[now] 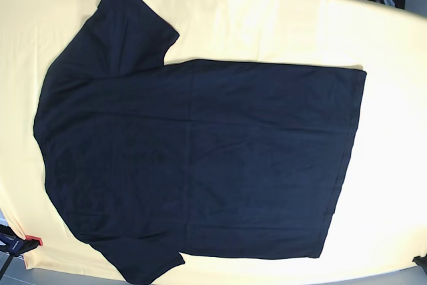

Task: Fold the T-shirt properly
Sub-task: 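Move both grippers from rest toward the black T-shirt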

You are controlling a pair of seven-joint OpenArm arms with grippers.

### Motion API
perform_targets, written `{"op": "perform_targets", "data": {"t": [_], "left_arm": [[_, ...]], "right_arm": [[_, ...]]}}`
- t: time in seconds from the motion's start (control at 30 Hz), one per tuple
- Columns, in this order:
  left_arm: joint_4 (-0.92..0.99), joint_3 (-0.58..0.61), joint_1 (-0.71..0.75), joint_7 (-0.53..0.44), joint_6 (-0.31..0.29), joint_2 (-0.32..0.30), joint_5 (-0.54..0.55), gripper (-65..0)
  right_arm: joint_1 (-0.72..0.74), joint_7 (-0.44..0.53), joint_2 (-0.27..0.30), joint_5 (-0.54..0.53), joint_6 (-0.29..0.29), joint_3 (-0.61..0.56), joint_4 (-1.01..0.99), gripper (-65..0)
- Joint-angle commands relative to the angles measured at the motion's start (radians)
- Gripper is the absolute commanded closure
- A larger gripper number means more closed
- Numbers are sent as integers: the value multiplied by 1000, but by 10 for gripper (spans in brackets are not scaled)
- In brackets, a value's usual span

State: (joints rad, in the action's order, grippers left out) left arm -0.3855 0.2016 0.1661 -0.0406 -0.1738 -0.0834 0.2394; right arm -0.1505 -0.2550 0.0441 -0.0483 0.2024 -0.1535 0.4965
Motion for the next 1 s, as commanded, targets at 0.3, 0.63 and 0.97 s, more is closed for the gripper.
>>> {"op": "perform_targets", "data": {"t": [0.3,0.63,0.97], "left_arm": [[-43,0,3,-3,-12,-3,3,0],[-51,0,28,125,-16,-3,-26,0],[-282,2,292,142,-163,-82,-54,0]], "right_arm": [[13,3,1,5,47,2,14,0],[-23,-83,3,5,89,2,14,0],[-293,-90,41,5,229,2,180,0]]}}
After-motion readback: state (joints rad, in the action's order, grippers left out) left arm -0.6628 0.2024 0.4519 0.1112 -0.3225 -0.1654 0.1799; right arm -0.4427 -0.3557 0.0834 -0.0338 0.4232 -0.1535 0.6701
